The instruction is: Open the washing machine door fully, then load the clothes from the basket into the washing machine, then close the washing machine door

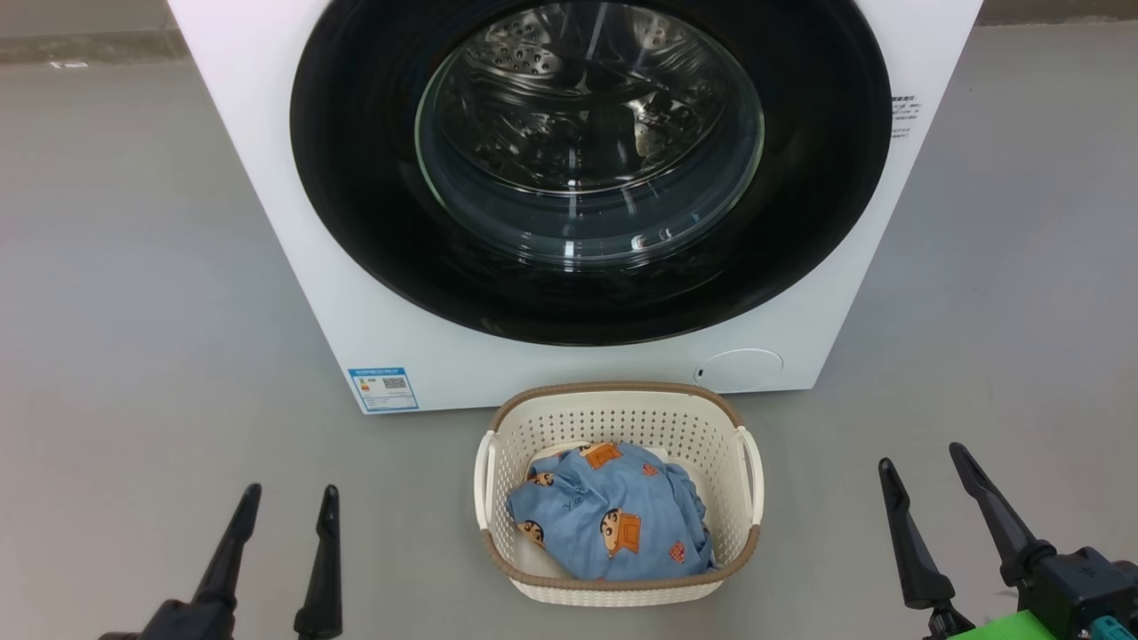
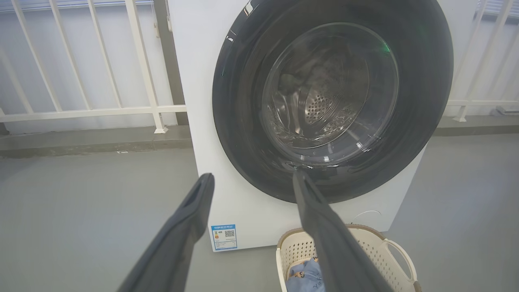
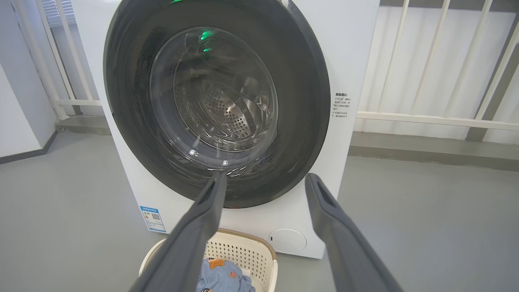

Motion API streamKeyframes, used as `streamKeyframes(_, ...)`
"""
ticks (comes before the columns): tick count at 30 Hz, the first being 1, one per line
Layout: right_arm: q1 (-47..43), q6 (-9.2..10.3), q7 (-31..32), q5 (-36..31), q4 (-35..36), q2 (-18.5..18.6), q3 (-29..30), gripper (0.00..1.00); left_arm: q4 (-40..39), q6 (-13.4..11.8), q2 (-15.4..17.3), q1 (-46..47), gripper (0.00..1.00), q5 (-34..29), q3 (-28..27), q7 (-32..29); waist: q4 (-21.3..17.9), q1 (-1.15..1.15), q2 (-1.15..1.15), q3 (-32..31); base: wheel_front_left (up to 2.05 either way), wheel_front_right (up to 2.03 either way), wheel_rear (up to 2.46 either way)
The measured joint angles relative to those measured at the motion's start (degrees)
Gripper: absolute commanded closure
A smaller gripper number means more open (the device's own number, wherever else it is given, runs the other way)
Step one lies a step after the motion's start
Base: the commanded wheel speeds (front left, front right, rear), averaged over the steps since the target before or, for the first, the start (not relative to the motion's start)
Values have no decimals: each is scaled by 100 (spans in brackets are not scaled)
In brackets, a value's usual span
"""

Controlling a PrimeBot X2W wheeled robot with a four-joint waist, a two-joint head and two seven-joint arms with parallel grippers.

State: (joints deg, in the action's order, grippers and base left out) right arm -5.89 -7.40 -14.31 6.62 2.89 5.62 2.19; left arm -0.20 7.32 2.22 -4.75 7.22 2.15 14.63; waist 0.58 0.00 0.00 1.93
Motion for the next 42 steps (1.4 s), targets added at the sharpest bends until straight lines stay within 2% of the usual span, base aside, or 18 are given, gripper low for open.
streamKeyframes(26, 0, 0, 0, -1, -1, -52, 33, 0, -3, 0, 0, 2, 0, 5, -65, 0, 28, 0, 0, 82, 2, 4, -6)
streamKeyframes(42, 1, 0, 0, -1, -7, -67, 30, 0, -30, 0, 14, 2, 0, 5, -67, 0, 0, 0, 0, 96, 73, 90, -163)
